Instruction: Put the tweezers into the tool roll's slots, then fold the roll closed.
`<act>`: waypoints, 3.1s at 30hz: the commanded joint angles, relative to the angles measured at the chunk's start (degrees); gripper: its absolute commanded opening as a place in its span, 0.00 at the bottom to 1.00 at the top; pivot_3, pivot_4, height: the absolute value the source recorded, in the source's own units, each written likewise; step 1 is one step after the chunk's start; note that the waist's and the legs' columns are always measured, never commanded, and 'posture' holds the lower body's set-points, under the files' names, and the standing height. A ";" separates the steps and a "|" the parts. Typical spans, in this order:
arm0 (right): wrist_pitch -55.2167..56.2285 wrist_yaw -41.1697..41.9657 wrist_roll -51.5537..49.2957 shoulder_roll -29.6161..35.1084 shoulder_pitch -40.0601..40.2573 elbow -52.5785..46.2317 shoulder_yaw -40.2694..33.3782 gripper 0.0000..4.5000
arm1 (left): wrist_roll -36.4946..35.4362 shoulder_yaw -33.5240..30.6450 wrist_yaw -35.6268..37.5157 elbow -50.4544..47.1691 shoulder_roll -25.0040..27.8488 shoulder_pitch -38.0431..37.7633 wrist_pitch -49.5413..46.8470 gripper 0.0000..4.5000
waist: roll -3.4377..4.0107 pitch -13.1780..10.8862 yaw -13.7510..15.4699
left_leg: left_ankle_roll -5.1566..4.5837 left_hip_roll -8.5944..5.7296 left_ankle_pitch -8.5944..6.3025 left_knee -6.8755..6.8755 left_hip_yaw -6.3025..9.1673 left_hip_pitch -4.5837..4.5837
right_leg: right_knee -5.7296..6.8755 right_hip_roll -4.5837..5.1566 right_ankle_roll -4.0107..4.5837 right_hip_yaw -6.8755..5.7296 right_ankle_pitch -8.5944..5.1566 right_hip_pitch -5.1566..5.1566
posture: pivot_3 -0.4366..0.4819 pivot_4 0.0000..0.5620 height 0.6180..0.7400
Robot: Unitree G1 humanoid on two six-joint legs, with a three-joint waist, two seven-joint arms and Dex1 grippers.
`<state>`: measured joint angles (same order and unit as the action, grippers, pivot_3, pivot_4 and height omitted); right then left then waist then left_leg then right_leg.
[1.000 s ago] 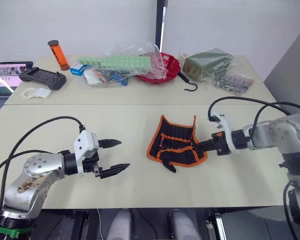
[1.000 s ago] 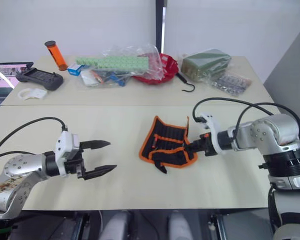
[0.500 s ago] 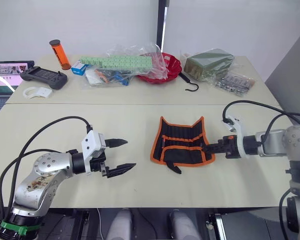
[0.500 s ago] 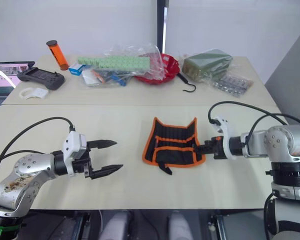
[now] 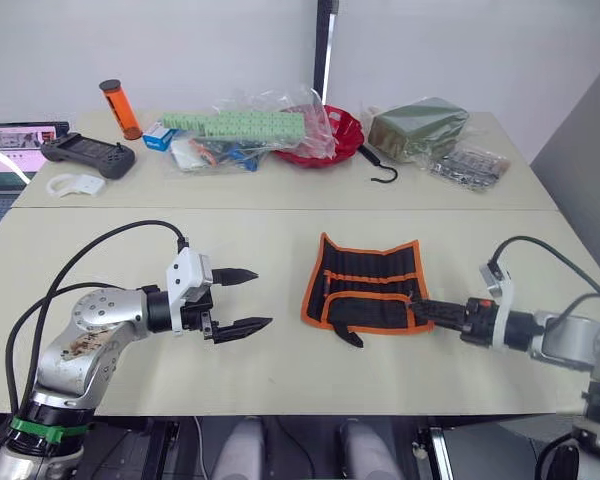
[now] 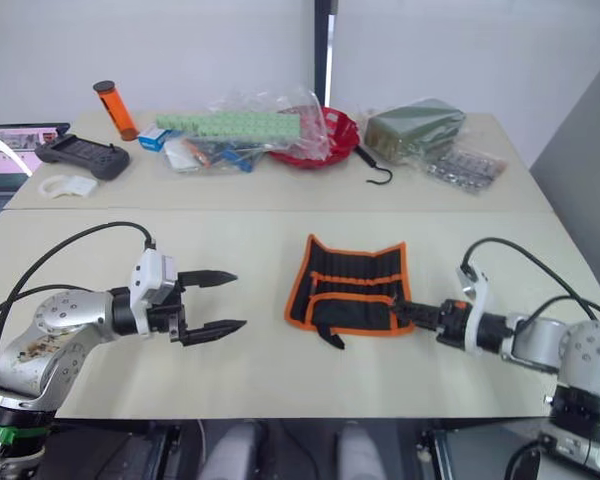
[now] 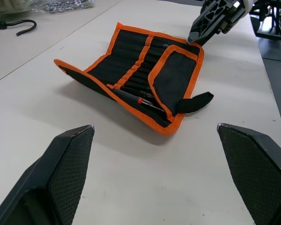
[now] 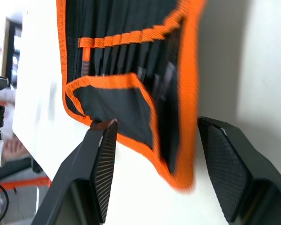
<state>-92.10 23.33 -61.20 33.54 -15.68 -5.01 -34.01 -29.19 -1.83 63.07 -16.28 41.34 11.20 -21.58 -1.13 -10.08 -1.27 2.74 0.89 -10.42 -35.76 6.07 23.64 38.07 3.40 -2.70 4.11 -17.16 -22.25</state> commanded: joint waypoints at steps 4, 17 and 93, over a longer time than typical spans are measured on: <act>-0.40 -3.27 -4.86 -4.00 0.27 -3.02 -7.27 0.65 | 0.25 0.53 1.55 0.83 0.09 1.79 1.81 1.00 | 0.01 0.00 -0.82 | 0.00 0.01 0.00 0.02 0.00 -0.01 | 0.01 -0.02 0.00 0.00 0.00 0.00 | 0.48 0.27 1.00; 0.26 -3.97 -7.24 -5.30 -0.61 -2.85 -7.56 0.02 | 0.94 1.04 1.37 1.72 -0.38 2.31 3.18 1.00 | 0.01 0.00 -0.96 | 0.00 0.00 0.00 0.02 0.00 0.01 | 0.00 0.00 0.00 0.00 0.00 0.00 | 0.48 0.27 1.00; 14.24 3.89 -1.77 -1.43 -7.70 -11.65 14.02 0.99 | 2.13 1.29 -0.87 1.38 -0.66 2.85 3.37 1.00 | 0.05 -0.02 -1.15 | -0.01 0.00 -0.01 0.06 0.04 -0.03 | 0.01 -0.01 -0.01 0.00 0.00 0.00 | 0.48 0.27 1.00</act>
<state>-81.16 24.36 -63.81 30.27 -23.79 -12.20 -20.87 -27.06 -0.10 61.77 -14.46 40.35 13.33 -19.08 -1.08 -10.10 -2.42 2.73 0.90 -10.42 -35.70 6.10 23.61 38.07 3.39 -2.71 4.10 -17.16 -22.25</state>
